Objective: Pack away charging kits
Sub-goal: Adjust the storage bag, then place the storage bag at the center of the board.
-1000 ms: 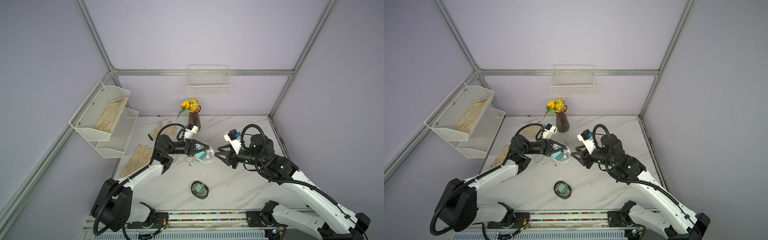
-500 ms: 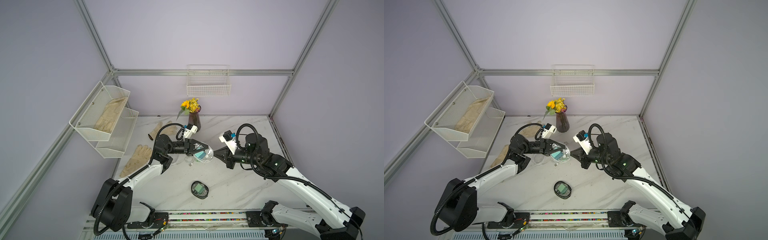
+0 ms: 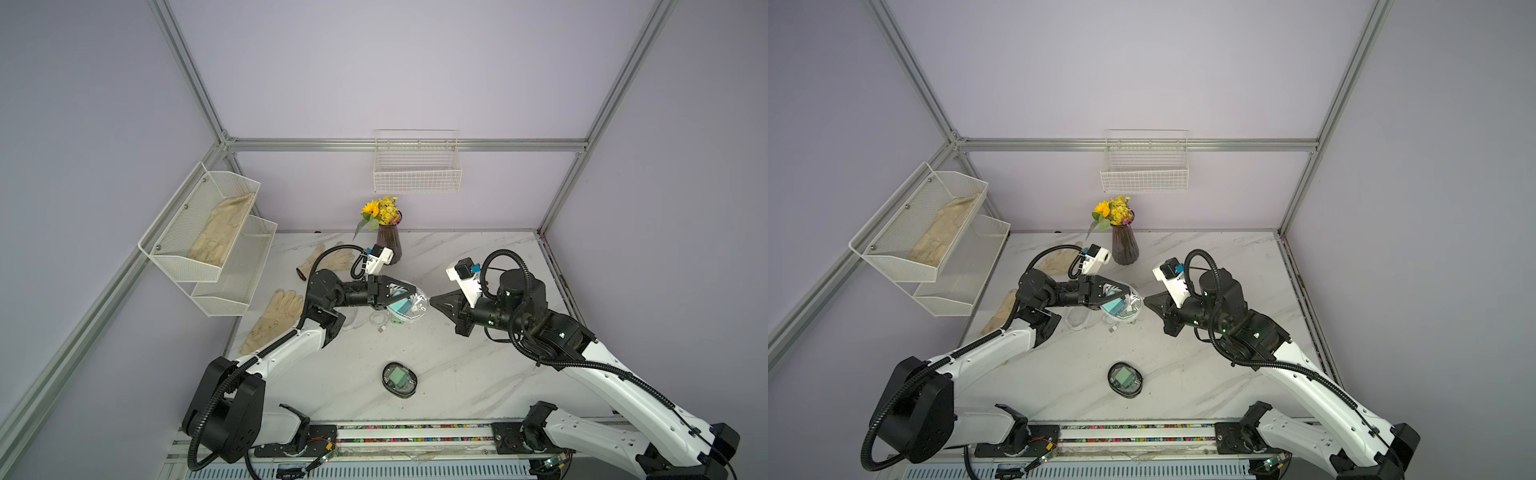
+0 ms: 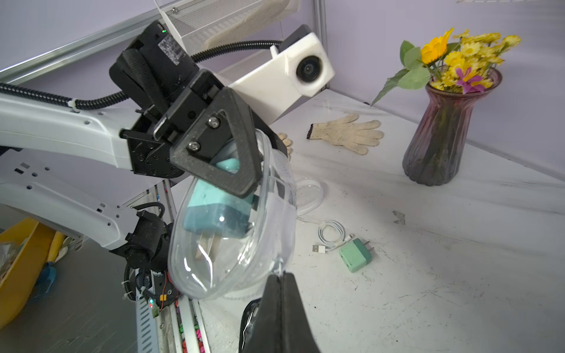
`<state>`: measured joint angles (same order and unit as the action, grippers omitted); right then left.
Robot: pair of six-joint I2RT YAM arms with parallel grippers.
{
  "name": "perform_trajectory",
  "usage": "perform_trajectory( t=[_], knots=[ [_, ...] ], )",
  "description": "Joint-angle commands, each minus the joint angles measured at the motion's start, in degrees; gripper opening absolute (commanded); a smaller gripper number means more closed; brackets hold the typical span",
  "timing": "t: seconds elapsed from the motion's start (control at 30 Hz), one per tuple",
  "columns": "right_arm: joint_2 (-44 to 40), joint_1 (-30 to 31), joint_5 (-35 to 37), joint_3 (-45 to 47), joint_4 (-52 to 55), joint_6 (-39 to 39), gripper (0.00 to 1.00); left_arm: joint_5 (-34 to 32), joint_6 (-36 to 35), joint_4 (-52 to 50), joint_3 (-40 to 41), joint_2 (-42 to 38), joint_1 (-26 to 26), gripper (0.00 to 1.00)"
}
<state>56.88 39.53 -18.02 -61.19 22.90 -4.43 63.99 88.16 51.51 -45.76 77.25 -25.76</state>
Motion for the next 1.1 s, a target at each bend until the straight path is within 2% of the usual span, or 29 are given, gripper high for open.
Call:
perform_trajectory(
  t=[0.0,0.17,0.37,0.6,0.63,0.67,0.7,0.73,0.8,0.83,0.9,0.97,1.03,1.07],
  knots=[
    [0.12,-0.50,9.71,-1.10,-2.77,0.11,0.00,1.61,0.88,5.02,0.10,0.04,-1.92,0.31],
    [1.01,-0.51,11.07,-2.57,-2.99,0.81,0.00,1.05,1.58,9.77,-0.47,3.21,-6.08,0.29],
    [2.65,-0.50,10.80,-4.88,-0.06,0.88,0.00,1.45,4.03,14.47,-0.28,6.68,-6.33,0.24],
    [-0.54,-0.55,22.10,-7.32,9.50,0.87,0.00,-1.23,0.85,11.62,-2.86,8.45,-6.65,0.24],
    [-0.56,-0.59,23.50,-7.66,10.63,0.40,0.07,-1.38,0.62,11.58,-3.28,9.22,-6.92,0.24],
    [-0.38,-0.61,24.21,-8.09,11.59,-0.09,0.21,-2.20,0.01,10.41,-3.49,9.71,-6.94,0.24],
    [-0.23,-0.61,24.35,-8.48,12.44,-0.43,0.39,-3.88,-1.58,7.99,-3.48,10.06,-6.94,0.23],
    [-0.28,-0.60,24.64,-8.81,12.89,-0.81,0.50,-6.02,-4.28,4.86,-3.51,10.16,-7.00,0.22],
    [-0.55,-0.59,26.71,-9.20,13.86,-1.54,0.57,-12.69,-13.25,-7.89,-4.46,9.22,-7.63,0.25],
    [-0.65,-0.59,28.89,-9.54,14.46,-1.98,0.60,-17.24,-19.62,-17.01,-6.07,8.59,-8.54,0.25],
    [-0.41,-0.59,32.62,-10.40,15.68,-2.42,0.63,-28.10,-27.96,-27.59,-8.62,8.70,-11.12,0.30],
    [0.08,-0.59,34.10,-11.21,16.61,-2.93,0.65,-38.38,-29.29,-29.81,-10.09,11.34,-13.47,0.32],
    [0.71,-0.59,34.89,-11.66,17.29,-3.47,0.67,-47.85,-25.98,-29.78,-11.57,16.19,-15.40,0.33],
    [0.85,-0.65,35.34,-11.67,17.32,-3.80,0.81,-51.20,-25.07,-28.60,-12.91,19.48,-16.67,0.32]
  ],
)
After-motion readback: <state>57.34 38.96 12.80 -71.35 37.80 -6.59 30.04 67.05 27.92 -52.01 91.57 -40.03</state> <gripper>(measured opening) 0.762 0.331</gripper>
